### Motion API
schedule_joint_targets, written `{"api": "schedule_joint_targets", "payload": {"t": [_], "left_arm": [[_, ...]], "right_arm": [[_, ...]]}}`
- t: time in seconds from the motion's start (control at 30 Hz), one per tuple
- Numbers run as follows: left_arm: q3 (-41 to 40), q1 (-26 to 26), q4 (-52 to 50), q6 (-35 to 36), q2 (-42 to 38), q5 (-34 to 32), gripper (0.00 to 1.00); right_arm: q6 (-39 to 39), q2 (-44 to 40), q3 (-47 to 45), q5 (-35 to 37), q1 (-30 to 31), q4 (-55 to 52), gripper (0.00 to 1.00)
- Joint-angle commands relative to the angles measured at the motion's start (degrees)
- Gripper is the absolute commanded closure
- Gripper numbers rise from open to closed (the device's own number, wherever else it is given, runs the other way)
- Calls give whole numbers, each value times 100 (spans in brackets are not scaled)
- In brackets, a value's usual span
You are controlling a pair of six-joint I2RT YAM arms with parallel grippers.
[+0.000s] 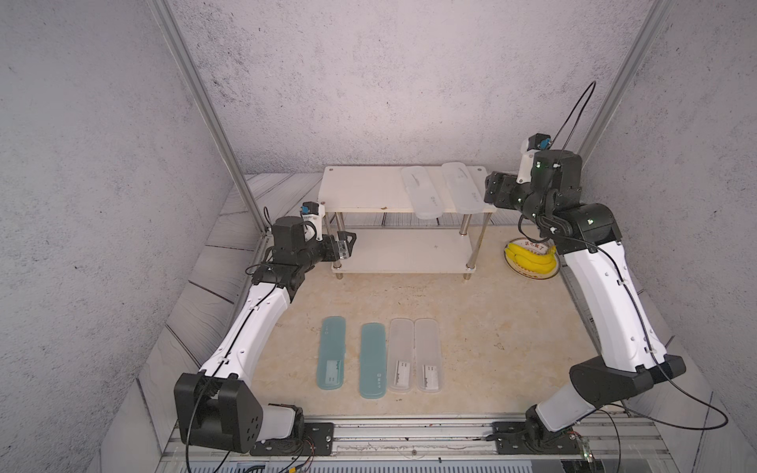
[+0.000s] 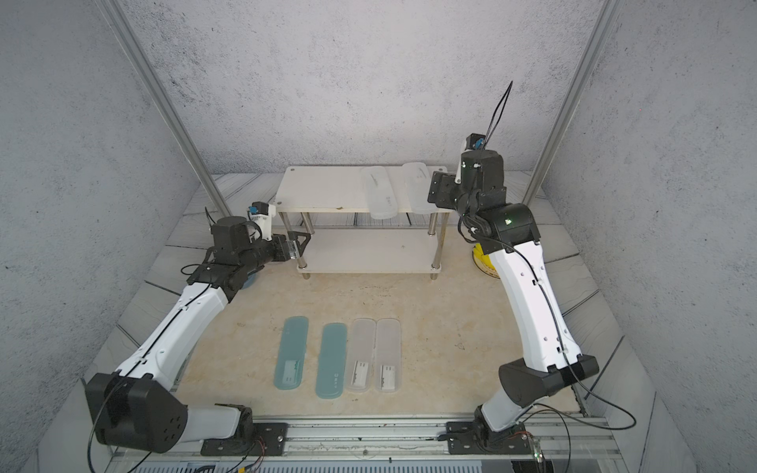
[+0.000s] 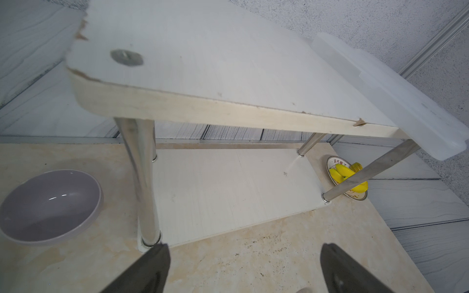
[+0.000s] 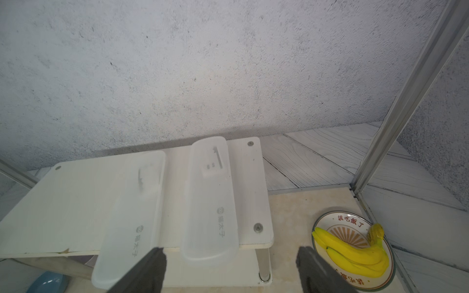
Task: Place the pencil cases on the shelf according to color
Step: Place the pencil case on the shelf.
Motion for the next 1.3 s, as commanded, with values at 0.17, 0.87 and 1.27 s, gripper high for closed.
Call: {"api": "schedule_joint_targets", "payload": {"t": [0.17,0.87,1.27], "left_arm": [[-261,33,169,255,-12,-37,1],[-632,-24,224,493,-198,-270,1],[-612,-32,230,431,-228,-147,1]], "right_arm": [[64,-1125,-1750,43,73,-116,19],[1731,-2103,-4350,-1888,622,1998,30],[2188,-1003,-3294,-2252,649,2605,31]]}}
